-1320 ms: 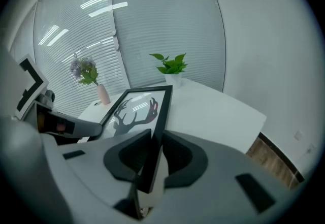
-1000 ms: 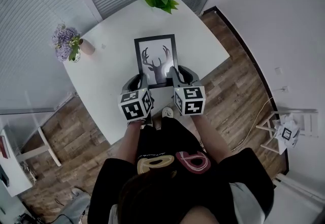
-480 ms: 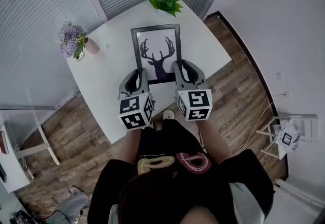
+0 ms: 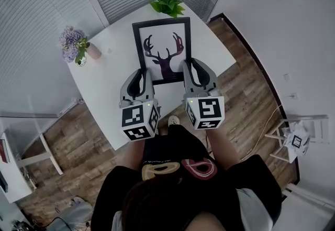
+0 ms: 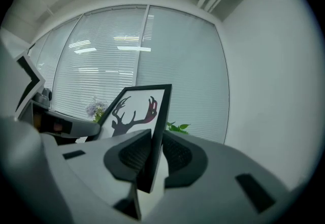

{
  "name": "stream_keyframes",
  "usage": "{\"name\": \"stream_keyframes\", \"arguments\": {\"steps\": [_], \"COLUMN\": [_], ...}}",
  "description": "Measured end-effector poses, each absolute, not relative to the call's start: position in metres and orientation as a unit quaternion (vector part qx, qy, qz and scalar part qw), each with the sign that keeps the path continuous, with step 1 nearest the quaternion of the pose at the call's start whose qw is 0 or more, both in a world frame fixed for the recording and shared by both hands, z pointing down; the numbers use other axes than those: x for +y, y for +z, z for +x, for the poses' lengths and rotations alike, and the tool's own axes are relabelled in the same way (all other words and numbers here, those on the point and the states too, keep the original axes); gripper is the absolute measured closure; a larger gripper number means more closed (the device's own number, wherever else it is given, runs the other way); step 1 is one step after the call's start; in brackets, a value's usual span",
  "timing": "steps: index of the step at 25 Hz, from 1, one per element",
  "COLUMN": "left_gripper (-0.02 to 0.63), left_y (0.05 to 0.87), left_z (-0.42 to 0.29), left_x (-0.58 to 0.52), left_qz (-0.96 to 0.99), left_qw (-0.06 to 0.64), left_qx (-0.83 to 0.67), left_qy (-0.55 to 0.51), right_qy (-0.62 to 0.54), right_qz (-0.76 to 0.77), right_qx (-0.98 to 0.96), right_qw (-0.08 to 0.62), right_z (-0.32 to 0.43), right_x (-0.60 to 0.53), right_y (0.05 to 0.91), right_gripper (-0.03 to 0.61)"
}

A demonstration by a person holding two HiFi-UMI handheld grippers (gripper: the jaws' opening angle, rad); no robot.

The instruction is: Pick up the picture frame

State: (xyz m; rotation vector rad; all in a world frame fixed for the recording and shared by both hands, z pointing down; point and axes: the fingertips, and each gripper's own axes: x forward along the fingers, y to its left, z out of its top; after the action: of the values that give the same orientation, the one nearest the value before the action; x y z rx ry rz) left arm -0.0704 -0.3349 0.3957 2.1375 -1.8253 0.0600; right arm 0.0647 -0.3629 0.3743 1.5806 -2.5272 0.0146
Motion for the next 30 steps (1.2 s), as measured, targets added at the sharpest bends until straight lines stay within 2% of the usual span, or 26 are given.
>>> {"name": "stream_keyframes", "arguments": {"steps": [30], "left_gripper": [0.535], "left_y": [0.377], "left_z": [-0.074], "left_x": [-0.327], "left_qz": [0.760], "left_qw": [0.132], "left_qx": [-0.635], "left_qy": [0.021], "right_qy": [-0.029], "right_qz": [0.539], "right_qx": [-0.840], "right_qw": [0.061], "right_z": [0.061], "right_x": [-0.351], "right_y": [0.356], "right_gripper": [0.500]}}
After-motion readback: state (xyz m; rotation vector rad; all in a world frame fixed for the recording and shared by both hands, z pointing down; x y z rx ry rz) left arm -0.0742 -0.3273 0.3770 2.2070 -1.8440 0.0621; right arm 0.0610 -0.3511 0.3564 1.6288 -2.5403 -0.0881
